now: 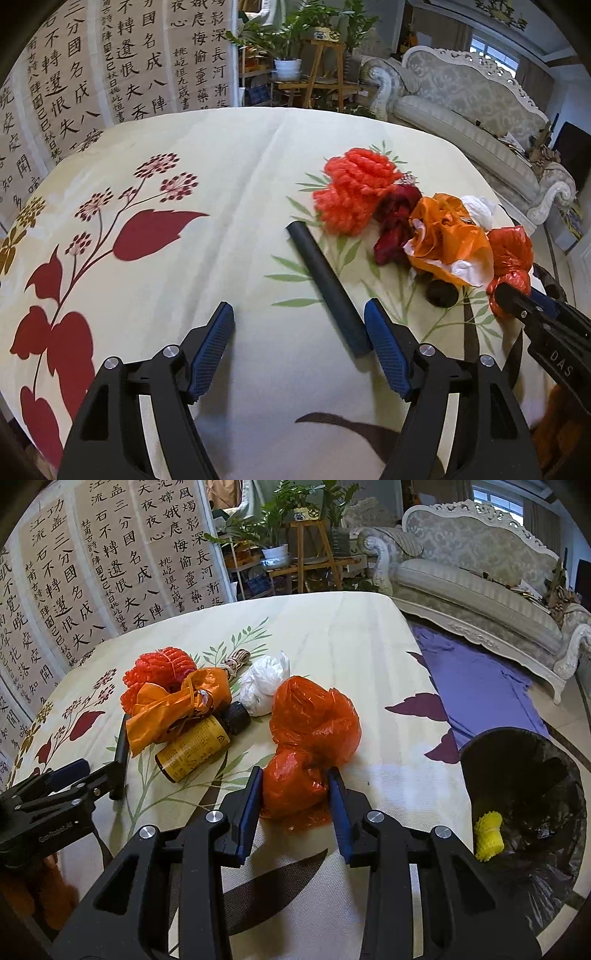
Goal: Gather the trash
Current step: 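Grasp the red plastic bag with the right tool while the left tool grasps the black rod, then carry the red bag and black rod over the bin and open both tools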
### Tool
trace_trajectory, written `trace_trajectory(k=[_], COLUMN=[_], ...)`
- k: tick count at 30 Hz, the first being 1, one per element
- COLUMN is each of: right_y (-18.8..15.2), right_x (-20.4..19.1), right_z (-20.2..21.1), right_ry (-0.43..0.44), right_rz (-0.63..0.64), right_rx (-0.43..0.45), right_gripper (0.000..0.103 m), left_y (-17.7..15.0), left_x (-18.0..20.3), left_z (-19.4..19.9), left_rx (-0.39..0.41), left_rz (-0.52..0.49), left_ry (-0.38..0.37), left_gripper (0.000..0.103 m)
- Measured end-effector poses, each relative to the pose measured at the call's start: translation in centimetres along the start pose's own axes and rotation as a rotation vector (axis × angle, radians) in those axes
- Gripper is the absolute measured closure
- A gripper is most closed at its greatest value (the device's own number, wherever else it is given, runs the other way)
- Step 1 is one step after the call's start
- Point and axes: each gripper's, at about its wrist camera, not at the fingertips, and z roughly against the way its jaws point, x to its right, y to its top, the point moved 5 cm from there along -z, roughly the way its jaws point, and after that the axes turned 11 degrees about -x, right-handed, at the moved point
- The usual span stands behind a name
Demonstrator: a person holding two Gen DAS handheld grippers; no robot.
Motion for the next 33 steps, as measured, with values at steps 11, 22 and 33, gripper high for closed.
trace_trajectory(k=[11,22,33], right_y=[0.0,0.1,-0.4], right_x=[0.0,-0.2,-0.5], right_z=[0.0,-0.1,0.3], right_ry=[-0.001,-0.011,-0.031], right_rz=[0.0,0.004,0.015], right_rx=[0.0,0.0,0.007], right_gripper=[0.069,0.069,0.073], left_y=[0.5,-0.2,-0.3], left_x=[0.6,0.4,0.0], left_z=[-0.2,0.2,0.4], left_rx=[0.021,0.034,0.049], left_rz=[-0.043,-0.065,-0.069], left_ry=[0.0,-0.042,-0.047], left_gripper=[0.069,0.09,0.091])
